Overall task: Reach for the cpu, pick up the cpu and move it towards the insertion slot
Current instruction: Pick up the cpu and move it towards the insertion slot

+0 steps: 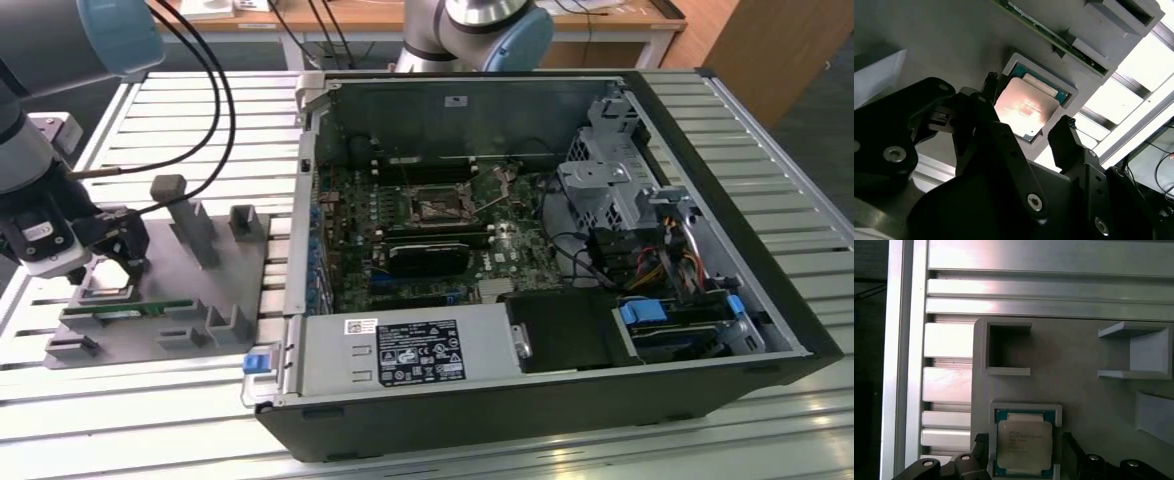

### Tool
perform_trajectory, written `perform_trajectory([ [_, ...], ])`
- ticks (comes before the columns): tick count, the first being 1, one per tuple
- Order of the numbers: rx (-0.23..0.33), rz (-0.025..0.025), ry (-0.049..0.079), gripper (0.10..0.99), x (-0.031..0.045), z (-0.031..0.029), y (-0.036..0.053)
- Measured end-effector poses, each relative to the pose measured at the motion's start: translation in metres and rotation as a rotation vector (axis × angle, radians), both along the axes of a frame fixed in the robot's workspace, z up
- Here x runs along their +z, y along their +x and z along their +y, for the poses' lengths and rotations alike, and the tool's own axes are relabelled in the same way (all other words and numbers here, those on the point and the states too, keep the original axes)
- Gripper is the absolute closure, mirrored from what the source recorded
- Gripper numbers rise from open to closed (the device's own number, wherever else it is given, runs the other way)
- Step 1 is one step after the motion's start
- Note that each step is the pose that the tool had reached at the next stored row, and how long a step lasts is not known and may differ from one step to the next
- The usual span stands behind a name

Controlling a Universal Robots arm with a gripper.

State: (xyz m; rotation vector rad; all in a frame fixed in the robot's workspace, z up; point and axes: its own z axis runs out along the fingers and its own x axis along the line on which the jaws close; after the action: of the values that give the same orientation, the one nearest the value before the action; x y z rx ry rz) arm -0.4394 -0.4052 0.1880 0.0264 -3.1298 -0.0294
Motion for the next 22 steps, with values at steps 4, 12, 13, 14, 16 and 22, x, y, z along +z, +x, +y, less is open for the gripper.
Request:
perform_trajectory([
  [4,0.0,0.0003,0.0,0.4,-0.0012,0.0011,-0.0009],
  [12,0.0,0.0001,0.0,0.486,-0.0038,0.0022,-0.002],
  [13,0.0,0.0002,0.001,0.486,-0.0041,0.0022,-0.002],
  [14,0.0,0.0002,0.001,0.486,-0.0043,0.0022,-0.0021],
  [16,0.0,0.0002,0.001,0.486,-0.0047,0.0023,-0.0021],
  [22,0.001,0.0002,0.001,0.545,-0.0048,0.0024,-0.0021],
])
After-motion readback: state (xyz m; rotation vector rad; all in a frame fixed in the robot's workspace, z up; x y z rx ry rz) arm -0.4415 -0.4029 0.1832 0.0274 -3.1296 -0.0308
